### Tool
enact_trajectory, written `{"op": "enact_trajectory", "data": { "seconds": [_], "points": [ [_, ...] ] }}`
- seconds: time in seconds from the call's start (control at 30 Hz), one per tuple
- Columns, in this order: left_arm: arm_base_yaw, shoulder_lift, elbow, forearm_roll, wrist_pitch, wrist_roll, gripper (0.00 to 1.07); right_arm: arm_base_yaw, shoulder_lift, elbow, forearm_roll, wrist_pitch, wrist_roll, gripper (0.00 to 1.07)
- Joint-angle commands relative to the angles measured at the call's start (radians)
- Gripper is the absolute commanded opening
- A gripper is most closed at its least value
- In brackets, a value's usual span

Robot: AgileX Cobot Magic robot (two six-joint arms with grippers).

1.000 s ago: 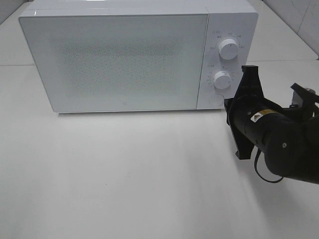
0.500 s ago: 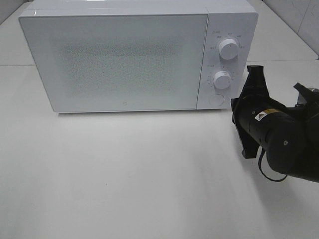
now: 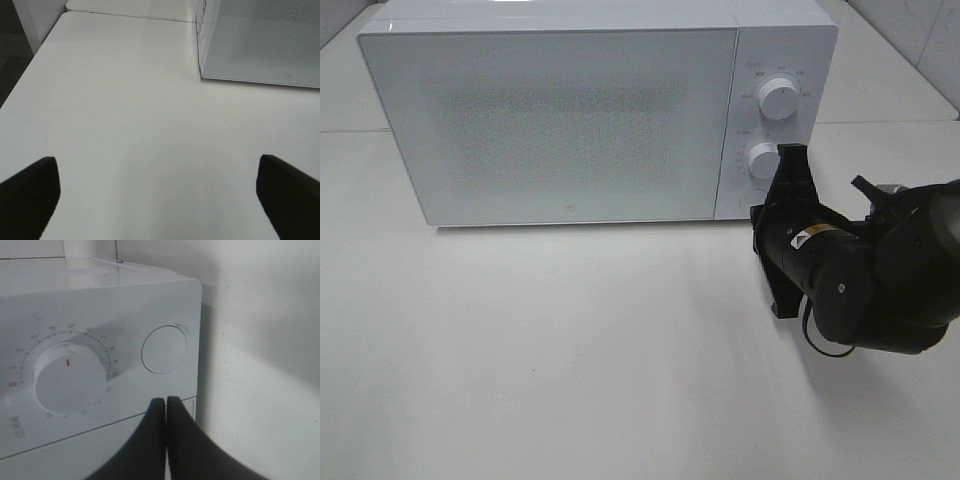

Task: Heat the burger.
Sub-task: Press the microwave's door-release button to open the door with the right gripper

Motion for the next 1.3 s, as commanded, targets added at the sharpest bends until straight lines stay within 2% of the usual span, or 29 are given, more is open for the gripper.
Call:
{"op": "enact_trajectory", "data": {
  "seconds": [0.03, 0.2, 0.37, 0.7, 0.83, 1.3],
  "points": [
    [0.003, -0.003, 0.001, 0.0, -0.015, 0.0, 1.01, -0.005, 0.009, -0.014, -0.008, -0.007, 0.002, 0.0],
    [0.003, -0.003, 0.001, 0.0, -0.015, 0.0, 1.01, -0.043, 0.036, -0.035, -0.028, -0.004, 0.002, 0.0],
    [0.003, -0.004, 0.001, 0.001, -0.015, 0.0, 1.01, -0.115, 0.035, -0.064, -0.099, 0.016, -0.02, 0.0],
    [0.003, -0.004, 0.001, 0.001, -0.015, 0.0, 1.01, -0.121, 0.083, -0.067, -0.124, 0.024, 0.025, 0.0],
    [0.003, -0.004, 0.001, 0.001, -0.015, 0.0, 1.01, -0.121, 0.105, -0.099, -0.151, 0.023, 0.055, 0.0],
    [0.003, -0.004, 0.001, 0.001, -0.015, 0.0, 1.01, -0.14, 0.132, -0.146, -0.118, 0.012, 0.03, 0.0]
  ]
}}
